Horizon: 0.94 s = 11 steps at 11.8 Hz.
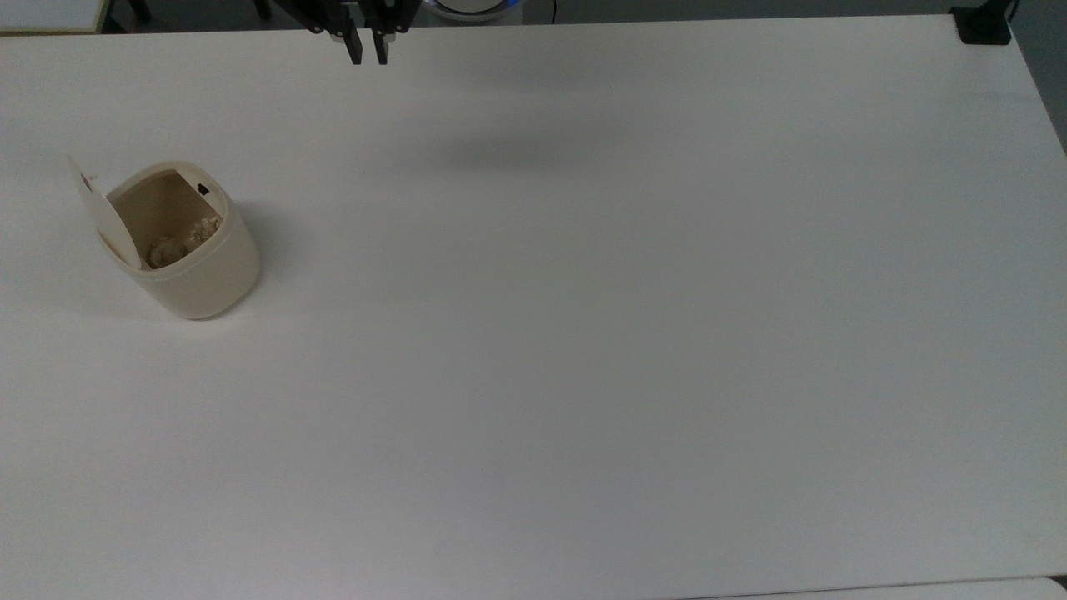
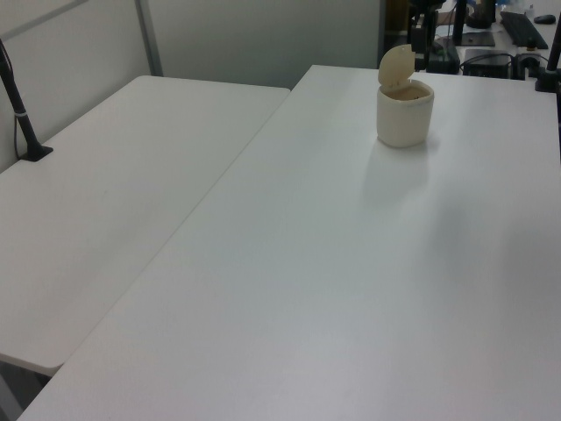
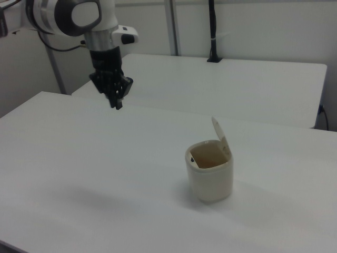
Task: Close the trash bin
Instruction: 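Move the gripper from its raised pose toward the cream trash bin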
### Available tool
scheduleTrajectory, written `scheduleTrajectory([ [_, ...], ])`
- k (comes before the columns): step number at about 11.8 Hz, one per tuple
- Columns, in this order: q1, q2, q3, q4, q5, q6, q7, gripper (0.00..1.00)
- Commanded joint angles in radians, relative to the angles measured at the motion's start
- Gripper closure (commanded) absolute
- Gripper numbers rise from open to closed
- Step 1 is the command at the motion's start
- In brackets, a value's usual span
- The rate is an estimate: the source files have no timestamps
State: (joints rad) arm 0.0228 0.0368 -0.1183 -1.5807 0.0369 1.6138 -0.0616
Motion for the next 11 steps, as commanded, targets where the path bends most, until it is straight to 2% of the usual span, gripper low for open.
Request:
scheduleTrajectory([
  [1,0.002,-0.006,-0.064,-0.012,0.008,0.089,0.179,1.0],
  [6,-0.05,0.058,-0.124,-0.012,0.003,0.251,0.485,1.0],
  [11,-0.142,0.117,-0.129,-0.01,0.005,0.475,0.56,1.0],
])
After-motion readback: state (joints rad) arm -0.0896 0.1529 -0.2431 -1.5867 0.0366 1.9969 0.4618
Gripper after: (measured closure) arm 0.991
